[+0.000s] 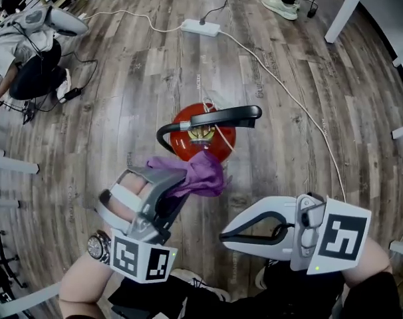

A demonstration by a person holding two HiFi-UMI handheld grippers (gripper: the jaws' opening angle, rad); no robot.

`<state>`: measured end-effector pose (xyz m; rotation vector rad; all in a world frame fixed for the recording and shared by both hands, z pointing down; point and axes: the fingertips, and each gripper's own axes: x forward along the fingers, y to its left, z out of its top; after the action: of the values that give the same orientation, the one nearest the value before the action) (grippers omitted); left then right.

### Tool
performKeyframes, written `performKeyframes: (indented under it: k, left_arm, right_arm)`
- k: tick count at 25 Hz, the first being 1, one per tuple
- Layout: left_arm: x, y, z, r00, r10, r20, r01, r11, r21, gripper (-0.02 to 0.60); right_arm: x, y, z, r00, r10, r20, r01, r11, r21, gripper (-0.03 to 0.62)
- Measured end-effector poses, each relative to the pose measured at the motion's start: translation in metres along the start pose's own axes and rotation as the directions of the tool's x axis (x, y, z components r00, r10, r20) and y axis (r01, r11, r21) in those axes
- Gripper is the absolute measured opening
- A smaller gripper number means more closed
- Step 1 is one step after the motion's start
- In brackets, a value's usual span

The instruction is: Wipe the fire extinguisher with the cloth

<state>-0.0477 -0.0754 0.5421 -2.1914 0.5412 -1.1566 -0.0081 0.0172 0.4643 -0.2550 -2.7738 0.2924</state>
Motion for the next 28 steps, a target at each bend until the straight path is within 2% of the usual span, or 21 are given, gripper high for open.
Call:
performKeyframes:
  k: [2, 4, 9, 12, 15, 17, 19, 23, 24, 28]
  left_arm:
    - [0.018, -0.025, -0.005, 0.999, -0.016, -0.048, 0.018, 0.999, 0.038, 0.083]
    - [0.038, -0.048, -0.012, 0.995, -0.053, -0.081, 0.056, 0.998, 0.038, 0.083]
    - [0.093, -0.094, -0.042, 0.979, -0.174, -0.108, 0.164, 0.982, -0.094, 0.083]
    - [0.124, -0.126, -0.063, 0.954, -0.275, -0.117, 0.251, 0.95, -0.185, 0.083]
    - [0.149, -0.159, -0.085, 0.924, -0.357, -0.135, 0.321, 0.918, -0.231, 0.081]
    - [0.162, -0.177, -0.1, 0.91, -0.385, -0.156, 0.336, 0.903, -0.268, 0.081]
    - [0.176, -0.195, -0.116, 0.894, -0.41, -0.178, 0.336, 0.879, -0.338, 0.082]
    - [0.2, -0.221, -0.149, 0.86, -0.464, -0.213, 0.303, 0.801, -0.516, 0.084]
    - [0.202, -0.223, -0.152, 0.858, -0.468, -0.212, 0.3, 0.792, -0.532, 0.083]
    - [0.201, -0.228, -0.149, 0.856, -0.48, -0.192, 0.327, 0.79, -0.518, 0.083]
  right_arm:
    - [0.002, 0.0, 0.0, 1.0, -0.003, -0.004, 0.003, 1.0, 0.0, 0.003]
    - [0.003, 0.001, 0.0, 1.0, -0.009, -0.008, 0.009, 1.0, 0.001, 0.003]
    - [0.002, 0.004, 0.002, 1.0, -0.011, -0.007, 0.011, 1.0, -0.003, 0.005]
    - [-0.001, 0.004, -0.001, 1.0, -0.014, -0.012, 0.014, 1.0, 0.006, 0.003]
    - [-0.005, 0.005, -0.002, 1.0, -0.017, -0.011, 0.017, 1.0, 0.006, 0.005]
    - [-0.007, 0.006, 0.001, 1.0, -0.014, -0.001, 0.014, 1.0, 0.003, 0.003]
    - [-0.008, 0.007, 0.002, 1.0, -0.008, 0.007, 0.008, 1.0, -0.005, 0.003]
    - [-0.012, 0.008, -0.002, 1.0, -0.005, 0.002, 0.005, 1.0, -0.006, 0.003]
    - [-0.014, 0.008, -0.003, 1.0, -0.006, -0.002, 0.006, 1.0, -0.001, 0.003]
    - [-0.021, 0.001, -0.011, 0.999, -0.027, -0.026, 0.027, 1.0, 0.015, 0.004]
